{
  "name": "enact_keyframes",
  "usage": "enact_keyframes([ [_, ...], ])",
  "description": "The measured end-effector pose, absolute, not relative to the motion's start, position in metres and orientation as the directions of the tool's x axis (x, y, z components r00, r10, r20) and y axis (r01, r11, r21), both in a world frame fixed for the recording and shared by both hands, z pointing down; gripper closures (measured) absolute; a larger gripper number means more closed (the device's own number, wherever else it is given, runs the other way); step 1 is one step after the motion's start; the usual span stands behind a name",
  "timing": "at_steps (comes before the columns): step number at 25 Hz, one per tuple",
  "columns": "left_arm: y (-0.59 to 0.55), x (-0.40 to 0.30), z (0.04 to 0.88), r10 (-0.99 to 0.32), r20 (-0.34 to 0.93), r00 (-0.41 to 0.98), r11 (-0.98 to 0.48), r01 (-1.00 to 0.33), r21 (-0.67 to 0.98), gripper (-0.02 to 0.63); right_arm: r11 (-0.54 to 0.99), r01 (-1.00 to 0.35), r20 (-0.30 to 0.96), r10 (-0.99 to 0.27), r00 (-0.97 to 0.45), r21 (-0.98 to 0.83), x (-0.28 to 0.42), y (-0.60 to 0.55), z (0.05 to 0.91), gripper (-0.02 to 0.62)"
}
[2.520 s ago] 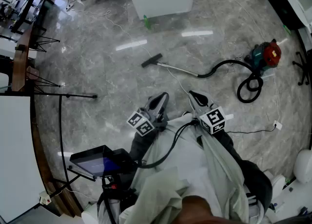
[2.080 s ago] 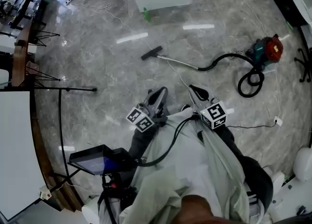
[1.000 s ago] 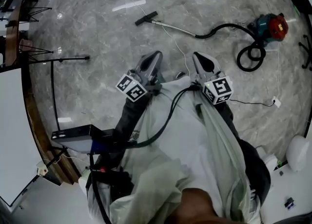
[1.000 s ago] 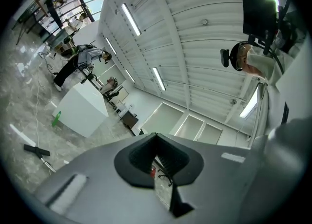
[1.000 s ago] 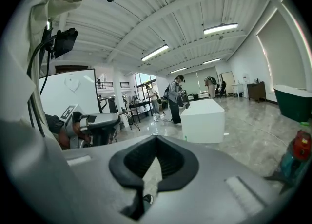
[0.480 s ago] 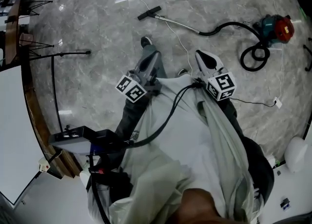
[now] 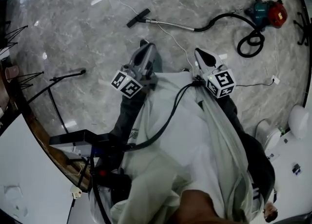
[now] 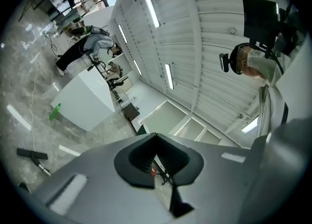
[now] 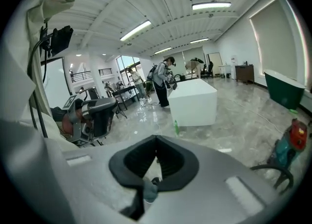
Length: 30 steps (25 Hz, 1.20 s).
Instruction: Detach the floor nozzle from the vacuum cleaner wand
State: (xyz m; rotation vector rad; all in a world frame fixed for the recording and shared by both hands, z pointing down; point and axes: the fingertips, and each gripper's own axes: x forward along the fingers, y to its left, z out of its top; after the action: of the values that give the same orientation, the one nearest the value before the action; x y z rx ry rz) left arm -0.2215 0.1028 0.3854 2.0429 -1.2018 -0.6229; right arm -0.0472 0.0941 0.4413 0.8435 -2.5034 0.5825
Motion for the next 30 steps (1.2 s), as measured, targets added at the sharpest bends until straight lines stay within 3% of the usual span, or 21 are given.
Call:
enact_keyframes([
  [7, 0.052, -0.265, 0.407, -0.820, 0.022, 0.572, -0.331, -0.505, 0.797, 0.603, 0.838, -0.546, 0.645, -0.428, -0.633, 0.021, -0.114, 0.055, 0.458, 0.595],
  [12, 0.035, -0.265, 0.425, -0.826, 0.076, 0.559, -0.271, -0.512, 0.815, 0.603, 0.854, -0.520, 0.689, -0.358, -0.630, -0.031, -0.120, 0.039, 0.480, 0.595],
  [20, 0.017, -0.222, 0.444, -0.901, 0.148, 0.407, -0.141, -0.599, 0.788, 0.603, 0.933, -0.350, 0.735, -0.181, -0.654, -0.082, -0.064, 0.014, 0.524, 0.595],
  [26, 0.011, -0.215, 0.536, -0.939, 0.226, 0.258, 0.024, -0.607, 0.794, 0.603, 0.934, -0.327, 0.797, -0.088, -0.597, -0.142, -0.029, -0.031, 0.665, 0.595],
  [30, 0.027, -0.258, 0.643, -0.937, 0.314, 0.155, 0.161, -0.604, 0.781, 0.603, 0.952, -0.233, 0.838, 0.042, -0.544, -0.200, -0.051, -0.032, 0.811, 0.444],
])
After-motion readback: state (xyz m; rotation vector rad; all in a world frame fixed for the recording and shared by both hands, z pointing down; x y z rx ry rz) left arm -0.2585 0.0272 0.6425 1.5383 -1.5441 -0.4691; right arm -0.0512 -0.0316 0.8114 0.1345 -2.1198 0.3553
